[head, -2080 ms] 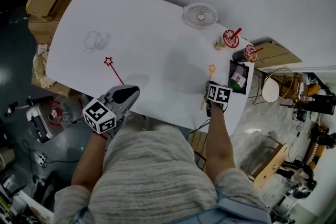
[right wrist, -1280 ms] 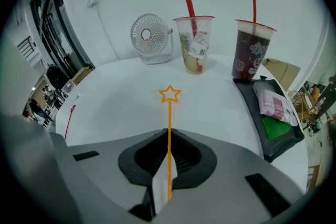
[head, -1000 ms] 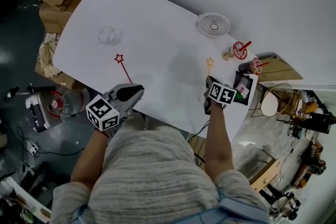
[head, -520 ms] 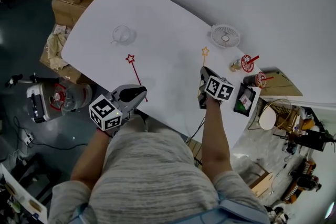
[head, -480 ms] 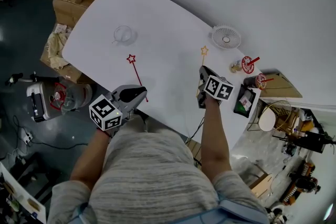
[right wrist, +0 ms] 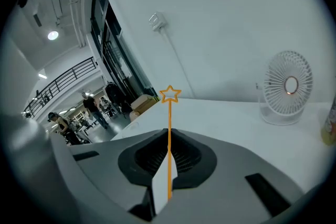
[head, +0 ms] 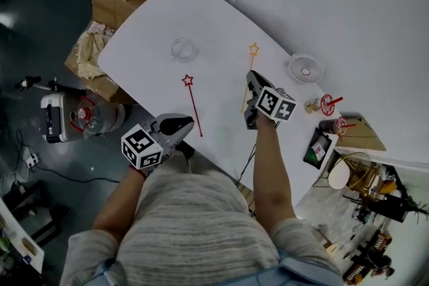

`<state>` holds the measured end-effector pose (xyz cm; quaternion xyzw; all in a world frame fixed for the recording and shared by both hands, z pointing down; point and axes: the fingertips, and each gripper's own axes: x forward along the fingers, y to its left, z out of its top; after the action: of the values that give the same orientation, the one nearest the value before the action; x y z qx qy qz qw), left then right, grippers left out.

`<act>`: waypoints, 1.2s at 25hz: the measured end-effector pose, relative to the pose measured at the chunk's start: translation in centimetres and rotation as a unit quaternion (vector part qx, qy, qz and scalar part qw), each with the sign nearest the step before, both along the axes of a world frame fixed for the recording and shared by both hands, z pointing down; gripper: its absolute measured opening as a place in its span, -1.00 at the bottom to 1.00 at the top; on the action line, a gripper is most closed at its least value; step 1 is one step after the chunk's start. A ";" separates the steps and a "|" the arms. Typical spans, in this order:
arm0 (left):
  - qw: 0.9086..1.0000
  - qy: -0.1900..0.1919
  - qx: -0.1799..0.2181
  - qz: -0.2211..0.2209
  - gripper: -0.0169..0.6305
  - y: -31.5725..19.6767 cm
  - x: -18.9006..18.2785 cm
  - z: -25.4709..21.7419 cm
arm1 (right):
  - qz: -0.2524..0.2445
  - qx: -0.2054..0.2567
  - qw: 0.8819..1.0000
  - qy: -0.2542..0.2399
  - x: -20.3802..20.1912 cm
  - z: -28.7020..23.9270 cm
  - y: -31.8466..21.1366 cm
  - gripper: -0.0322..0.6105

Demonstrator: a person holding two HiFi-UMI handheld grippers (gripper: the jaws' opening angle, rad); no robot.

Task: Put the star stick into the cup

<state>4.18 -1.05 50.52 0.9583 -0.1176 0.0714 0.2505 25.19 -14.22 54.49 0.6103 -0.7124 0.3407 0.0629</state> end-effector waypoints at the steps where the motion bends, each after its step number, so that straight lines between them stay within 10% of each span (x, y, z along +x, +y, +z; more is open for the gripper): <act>1: 1.000 0.000 0.000 -0.004 -0.89 -0.1 -0.4 0.0 | -0.007 0.004 1.000 -0.003 -0.8 -0.2 -0.6 -0.84; 30: 0.998 -0.010 -0.025 -0.056 -0.89 -4.9 -8.5 2.0 | -0.080 0.177 0.979 -0.064 -16.1 -8.7 -15.4 -0.84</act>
<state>-4.30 -5.98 52.56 0.9429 -0.1719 0.0701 0.2766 9.12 -29.58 45.75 0.5294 -0.8108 0.2412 -0.0647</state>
